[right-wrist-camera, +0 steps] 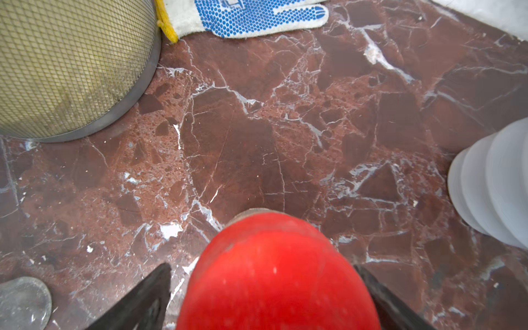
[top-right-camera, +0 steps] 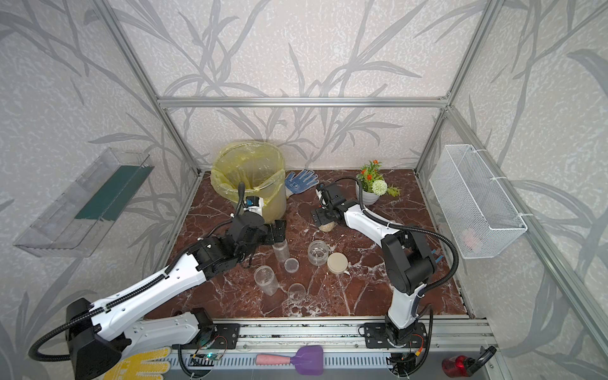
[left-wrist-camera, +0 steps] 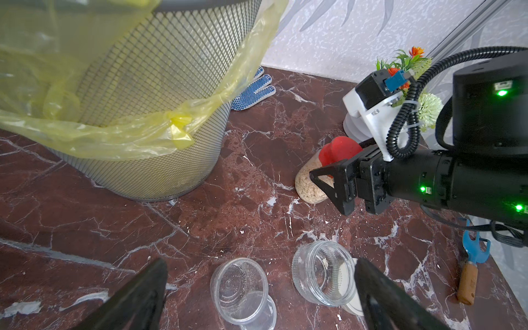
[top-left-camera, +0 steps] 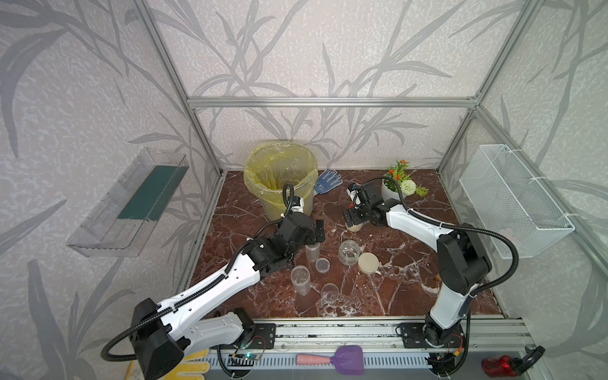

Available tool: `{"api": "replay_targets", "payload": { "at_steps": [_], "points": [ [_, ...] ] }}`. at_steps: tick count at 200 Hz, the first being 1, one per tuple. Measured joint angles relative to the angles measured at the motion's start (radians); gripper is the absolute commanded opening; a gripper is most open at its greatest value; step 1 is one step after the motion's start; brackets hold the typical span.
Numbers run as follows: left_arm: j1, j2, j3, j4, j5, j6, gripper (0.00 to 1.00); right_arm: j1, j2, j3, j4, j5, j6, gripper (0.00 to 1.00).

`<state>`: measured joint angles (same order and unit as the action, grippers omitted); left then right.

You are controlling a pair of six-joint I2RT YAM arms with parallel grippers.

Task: Empty expired oatmeal from jars
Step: Pick up the jar from the center of the board.

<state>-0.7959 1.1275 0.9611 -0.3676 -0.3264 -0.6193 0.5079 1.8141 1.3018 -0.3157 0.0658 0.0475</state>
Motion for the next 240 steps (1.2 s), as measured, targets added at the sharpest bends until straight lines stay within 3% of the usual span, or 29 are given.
{"api": "replay_targets", "payload": {
  "at_steps": [82, 125, 147, 187, 240],
  "points": [
    [0.005, 0.006, 0.000, 0.003, 0.012, 0.012, 0.99, -0.016, 0.028, 0.021, 0.002, -0.024, 0.006, 0.77],
    [0.006, 0.006, 0.000, 0.011, 0.014, 0.029, 0.99, -0.016, 0.031, 0.021, 0.008, -0.033, 0.008, 0.48],
    [0.006, 0.007, 0.000, 0.020, 0.016, 0.051, 0.99, -0.018, 0.031, 0.021, 0.008, -0.033, 0.008, 0.40],
    [0.006, 0.037, 0.023, 0.028, 0.049, 0.124, 0.99, -0.044, 0.002, 0.021, -0.027, -0.061, 0.010, 0.30],
    [0.006, 0.129, 0.085, 0.085, 0.181, 0.265, 0.99, -0.128, -0.146, 0.029, -0.097, -0.143, 0.031, 0.26]
  ]
}}
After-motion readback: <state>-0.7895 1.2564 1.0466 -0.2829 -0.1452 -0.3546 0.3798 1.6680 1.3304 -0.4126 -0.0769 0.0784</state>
